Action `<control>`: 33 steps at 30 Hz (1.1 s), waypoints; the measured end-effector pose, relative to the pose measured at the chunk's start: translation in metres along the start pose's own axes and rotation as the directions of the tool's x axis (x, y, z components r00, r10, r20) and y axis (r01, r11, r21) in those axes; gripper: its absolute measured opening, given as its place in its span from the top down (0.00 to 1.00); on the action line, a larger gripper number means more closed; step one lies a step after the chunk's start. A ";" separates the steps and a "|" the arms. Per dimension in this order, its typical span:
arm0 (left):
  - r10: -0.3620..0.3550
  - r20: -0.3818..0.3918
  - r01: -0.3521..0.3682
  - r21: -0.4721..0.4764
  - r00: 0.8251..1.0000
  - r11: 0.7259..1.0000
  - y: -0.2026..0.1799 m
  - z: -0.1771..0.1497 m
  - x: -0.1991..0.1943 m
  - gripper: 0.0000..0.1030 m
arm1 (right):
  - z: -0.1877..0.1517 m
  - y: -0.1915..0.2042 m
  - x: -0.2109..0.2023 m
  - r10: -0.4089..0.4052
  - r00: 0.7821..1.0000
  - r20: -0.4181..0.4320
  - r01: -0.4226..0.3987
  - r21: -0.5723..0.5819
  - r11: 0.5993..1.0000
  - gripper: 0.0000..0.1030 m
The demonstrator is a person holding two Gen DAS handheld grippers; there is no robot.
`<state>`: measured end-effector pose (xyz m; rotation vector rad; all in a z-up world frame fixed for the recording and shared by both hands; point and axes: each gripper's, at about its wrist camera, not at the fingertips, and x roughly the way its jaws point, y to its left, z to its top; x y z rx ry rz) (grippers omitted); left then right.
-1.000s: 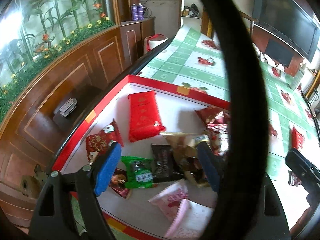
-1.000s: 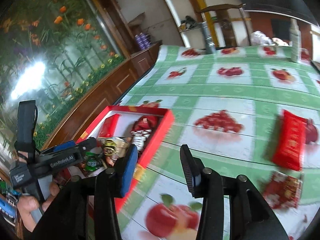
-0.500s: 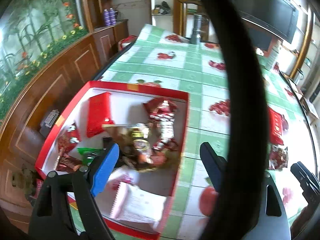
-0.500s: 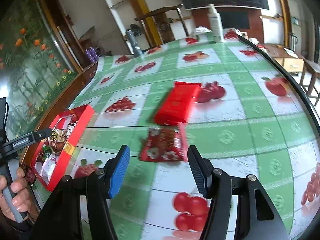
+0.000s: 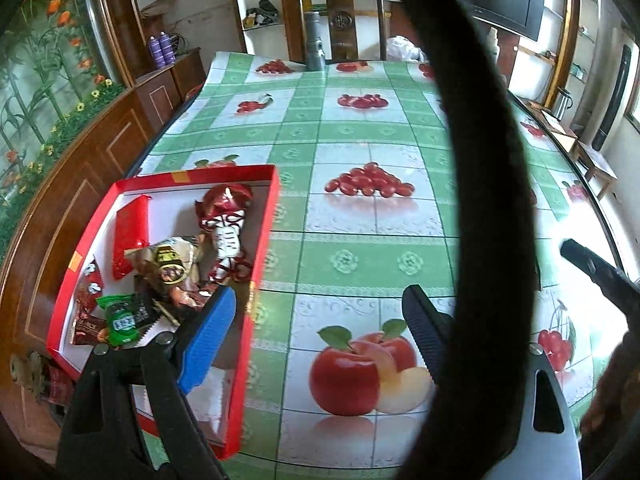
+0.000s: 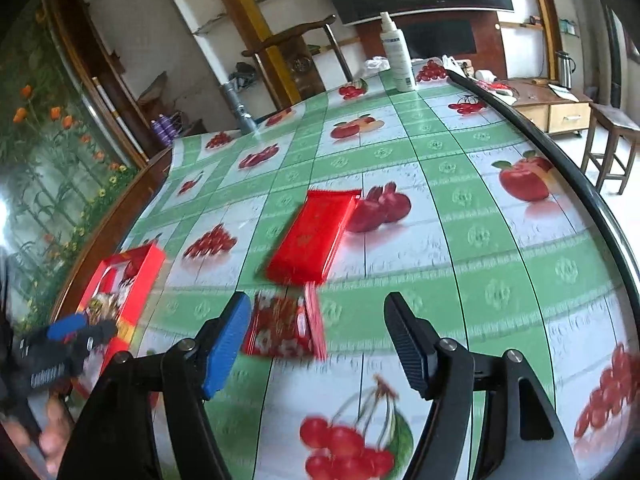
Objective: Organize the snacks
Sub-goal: 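Move both open tools back from the box over the last red packets, then grasp the red flower-print packet with the left tool while the right tool grasps the red gold-lettered packet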
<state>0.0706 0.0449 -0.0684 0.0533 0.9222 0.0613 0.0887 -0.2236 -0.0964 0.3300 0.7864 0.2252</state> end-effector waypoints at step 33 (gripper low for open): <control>-0.235 -0.032 0.222 0.469 0.971 0.855 -0.114 0.002 0.015 0.16 | 0.002 -0.062 -0.027 -0.122 0.992 0.028 0.120 0.082 0.989 0.52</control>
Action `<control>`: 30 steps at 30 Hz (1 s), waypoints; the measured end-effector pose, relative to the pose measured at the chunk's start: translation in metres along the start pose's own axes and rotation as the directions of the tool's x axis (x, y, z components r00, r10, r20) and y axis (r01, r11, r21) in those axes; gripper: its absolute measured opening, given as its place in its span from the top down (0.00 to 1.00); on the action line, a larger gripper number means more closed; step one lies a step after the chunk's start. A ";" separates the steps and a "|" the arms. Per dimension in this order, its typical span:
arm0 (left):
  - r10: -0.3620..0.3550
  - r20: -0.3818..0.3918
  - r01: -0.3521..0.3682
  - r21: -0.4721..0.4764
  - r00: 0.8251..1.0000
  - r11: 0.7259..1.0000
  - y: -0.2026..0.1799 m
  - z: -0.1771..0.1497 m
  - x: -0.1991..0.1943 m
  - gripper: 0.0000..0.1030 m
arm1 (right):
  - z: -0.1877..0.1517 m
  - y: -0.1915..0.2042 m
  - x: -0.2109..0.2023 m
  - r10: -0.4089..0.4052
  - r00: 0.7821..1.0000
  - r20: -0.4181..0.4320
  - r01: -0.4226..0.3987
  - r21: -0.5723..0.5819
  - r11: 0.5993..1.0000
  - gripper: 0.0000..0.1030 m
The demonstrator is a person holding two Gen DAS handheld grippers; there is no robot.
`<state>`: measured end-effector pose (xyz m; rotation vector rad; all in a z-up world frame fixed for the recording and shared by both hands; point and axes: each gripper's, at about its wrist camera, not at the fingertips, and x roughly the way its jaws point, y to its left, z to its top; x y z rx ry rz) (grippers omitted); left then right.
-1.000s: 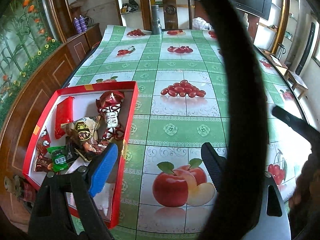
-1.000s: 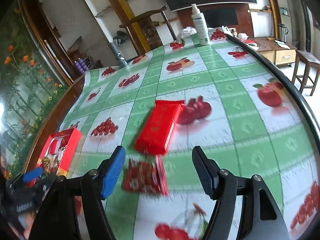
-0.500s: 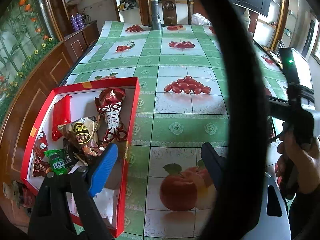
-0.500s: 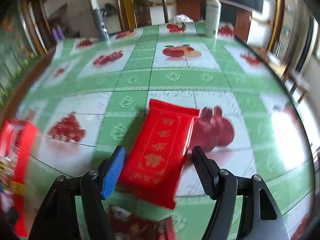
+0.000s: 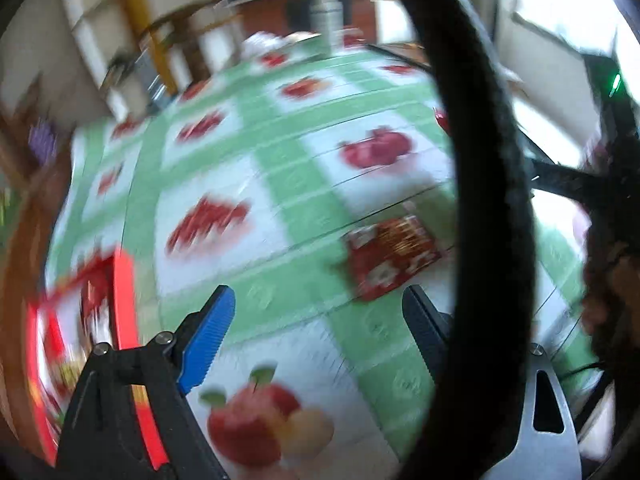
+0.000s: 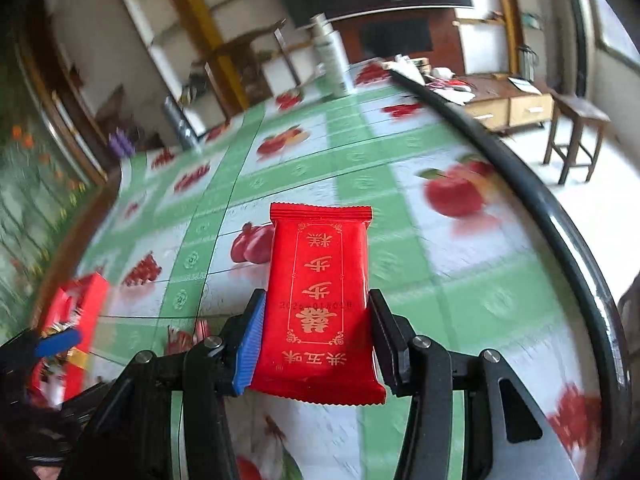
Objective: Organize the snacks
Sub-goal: 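Grasp the red flower-print packet with the left tool while the right tool grasps the red gold-lettered packet, then carry the red flower-print packet with the left tool while the right tool carries its red packet to the box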
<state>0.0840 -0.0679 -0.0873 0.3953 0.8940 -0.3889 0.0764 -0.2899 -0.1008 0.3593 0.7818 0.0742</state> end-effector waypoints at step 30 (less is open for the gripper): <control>-0.073 -0.102 0.092 0.195 0.992 0.976 -0.053 0.014 0.045 0.49 | -0.010 -0.015 -0.040 0.161 0.985 0.059 -0.166 0.083 0.983 0.52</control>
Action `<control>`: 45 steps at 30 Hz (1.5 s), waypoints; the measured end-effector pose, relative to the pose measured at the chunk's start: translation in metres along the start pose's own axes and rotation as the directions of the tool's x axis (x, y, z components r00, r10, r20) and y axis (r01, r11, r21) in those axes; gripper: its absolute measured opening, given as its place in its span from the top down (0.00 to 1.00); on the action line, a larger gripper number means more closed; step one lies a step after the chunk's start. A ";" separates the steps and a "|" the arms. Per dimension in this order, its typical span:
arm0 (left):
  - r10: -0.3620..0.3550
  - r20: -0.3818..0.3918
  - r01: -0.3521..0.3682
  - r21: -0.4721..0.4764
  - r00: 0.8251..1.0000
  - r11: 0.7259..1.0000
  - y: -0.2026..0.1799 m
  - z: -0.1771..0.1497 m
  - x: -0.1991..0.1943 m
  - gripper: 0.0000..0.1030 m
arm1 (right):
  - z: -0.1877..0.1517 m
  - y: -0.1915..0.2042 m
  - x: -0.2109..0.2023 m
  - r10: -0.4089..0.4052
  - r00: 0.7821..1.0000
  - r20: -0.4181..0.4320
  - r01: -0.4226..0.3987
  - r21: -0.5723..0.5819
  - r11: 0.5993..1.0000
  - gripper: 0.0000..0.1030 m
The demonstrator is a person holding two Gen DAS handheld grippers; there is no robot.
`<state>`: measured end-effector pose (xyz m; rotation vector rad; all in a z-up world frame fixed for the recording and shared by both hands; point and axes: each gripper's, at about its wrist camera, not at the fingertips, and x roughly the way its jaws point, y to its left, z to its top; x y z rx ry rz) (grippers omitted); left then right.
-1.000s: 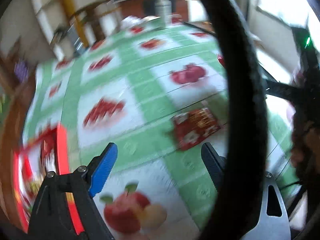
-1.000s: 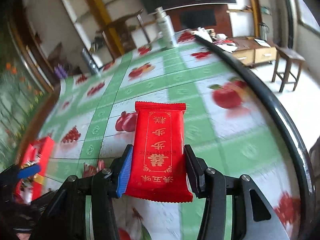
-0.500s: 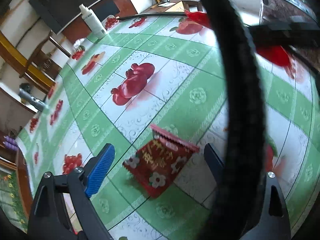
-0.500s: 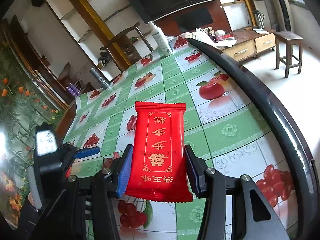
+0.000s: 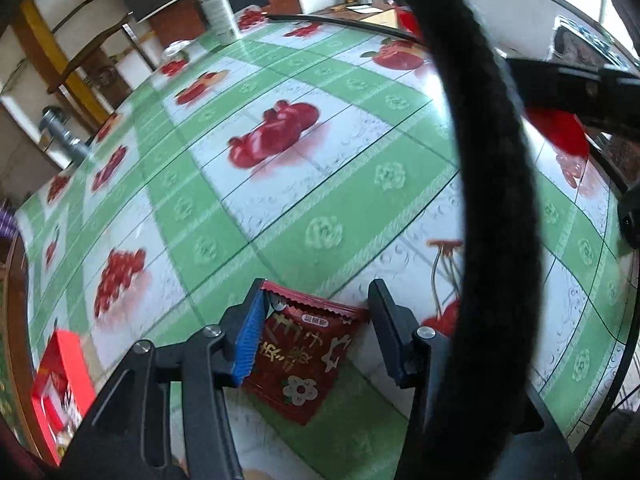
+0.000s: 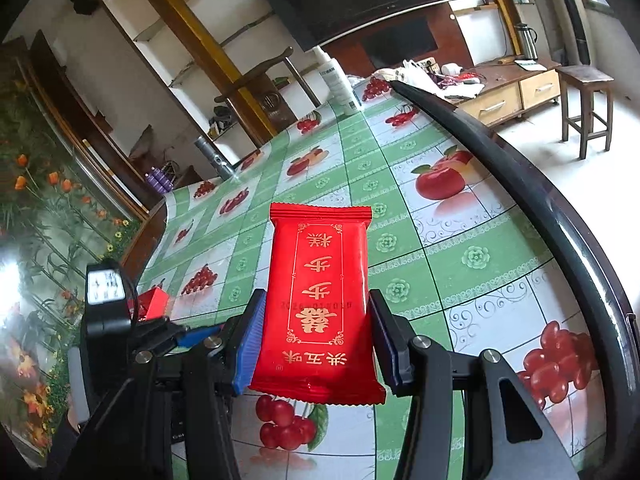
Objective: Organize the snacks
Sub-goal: 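Carry the red flower-print packet with the left tool while the right tool carries its red packet to the box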
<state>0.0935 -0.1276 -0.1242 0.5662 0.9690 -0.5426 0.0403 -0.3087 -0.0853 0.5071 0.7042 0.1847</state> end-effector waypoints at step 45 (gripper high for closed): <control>0.444 -0.026 -0.356 -0.642 0.895 0.679 0.118 -0.109 -0.140 0.50 | -0.042 0.111 0.029 0.151 0.979 -0.137 -0.177 -0.205 0.963 0.52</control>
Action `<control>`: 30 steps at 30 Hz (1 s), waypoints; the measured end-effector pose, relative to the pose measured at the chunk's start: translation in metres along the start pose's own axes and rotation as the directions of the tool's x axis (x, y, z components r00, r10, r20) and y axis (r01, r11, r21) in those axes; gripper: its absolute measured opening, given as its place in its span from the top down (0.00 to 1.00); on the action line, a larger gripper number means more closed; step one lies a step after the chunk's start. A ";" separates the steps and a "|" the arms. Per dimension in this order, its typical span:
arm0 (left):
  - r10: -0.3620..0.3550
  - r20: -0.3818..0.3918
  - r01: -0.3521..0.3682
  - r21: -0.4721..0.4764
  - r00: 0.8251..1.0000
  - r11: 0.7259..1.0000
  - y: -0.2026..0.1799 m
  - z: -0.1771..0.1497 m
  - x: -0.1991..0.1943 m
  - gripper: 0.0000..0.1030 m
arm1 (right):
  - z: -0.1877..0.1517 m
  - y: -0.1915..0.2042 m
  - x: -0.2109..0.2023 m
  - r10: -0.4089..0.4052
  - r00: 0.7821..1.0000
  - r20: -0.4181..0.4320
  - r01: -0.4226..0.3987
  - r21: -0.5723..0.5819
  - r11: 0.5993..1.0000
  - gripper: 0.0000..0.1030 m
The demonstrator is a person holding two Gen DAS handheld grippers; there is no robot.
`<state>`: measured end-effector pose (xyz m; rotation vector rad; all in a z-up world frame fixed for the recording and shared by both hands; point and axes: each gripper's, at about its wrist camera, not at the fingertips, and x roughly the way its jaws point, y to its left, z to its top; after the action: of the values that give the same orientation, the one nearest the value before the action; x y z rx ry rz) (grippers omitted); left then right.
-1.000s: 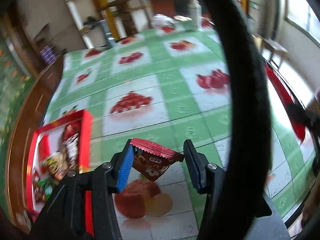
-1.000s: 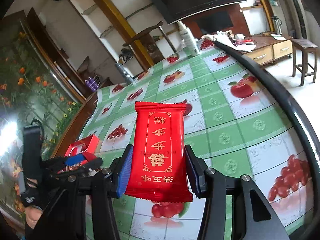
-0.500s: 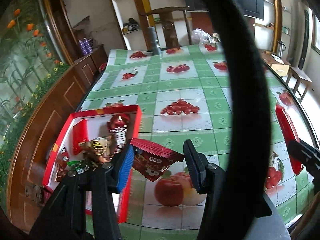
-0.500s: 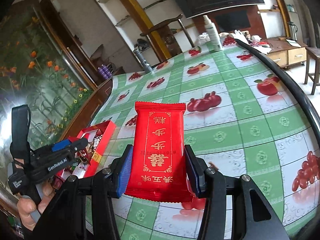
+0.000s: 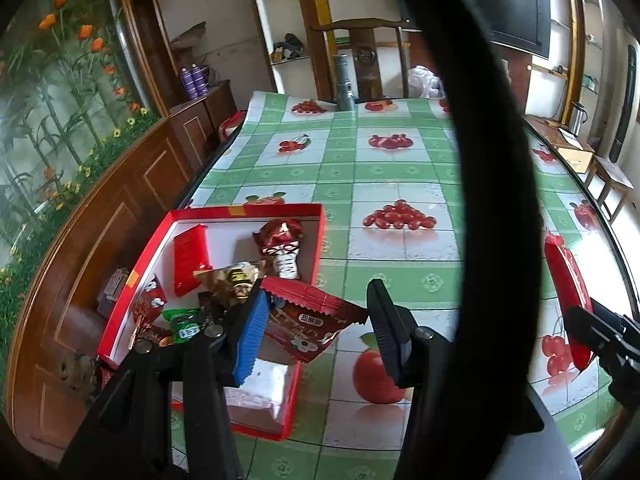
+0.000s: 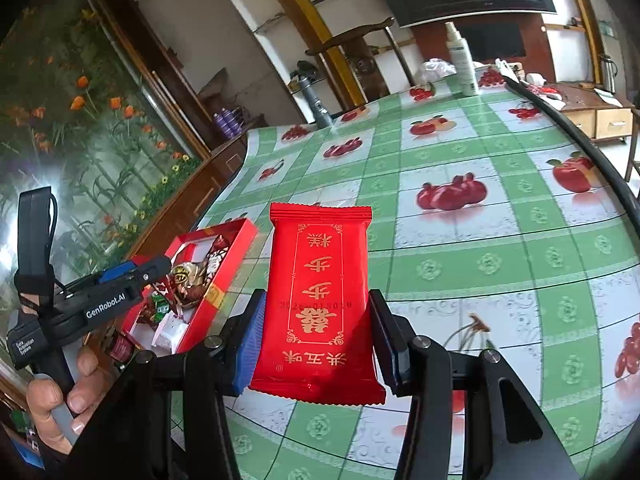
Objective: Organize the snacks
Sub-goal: 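Carry the red flower-print packet with the left tool while the right tool carries its red packet to the box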
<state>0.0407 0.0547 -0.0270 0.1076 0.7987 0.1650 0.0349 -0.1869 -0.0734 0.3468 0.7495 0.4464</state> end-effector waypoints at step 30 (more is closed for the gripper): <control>0.079 -0.039 -0.084 -0.145 0.996 0.986 0.090 -0.016 0.017 0.50 | -0.005 0.058 0.044 0.049 0.993 -0.104 -0.060 -0.106 0.993 0.52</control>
<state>0.0307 0.1467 -0.0358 -0.0015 0.8130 0.3027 0.0442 -0.1147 -0.0759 0.2439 0.8120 0.5578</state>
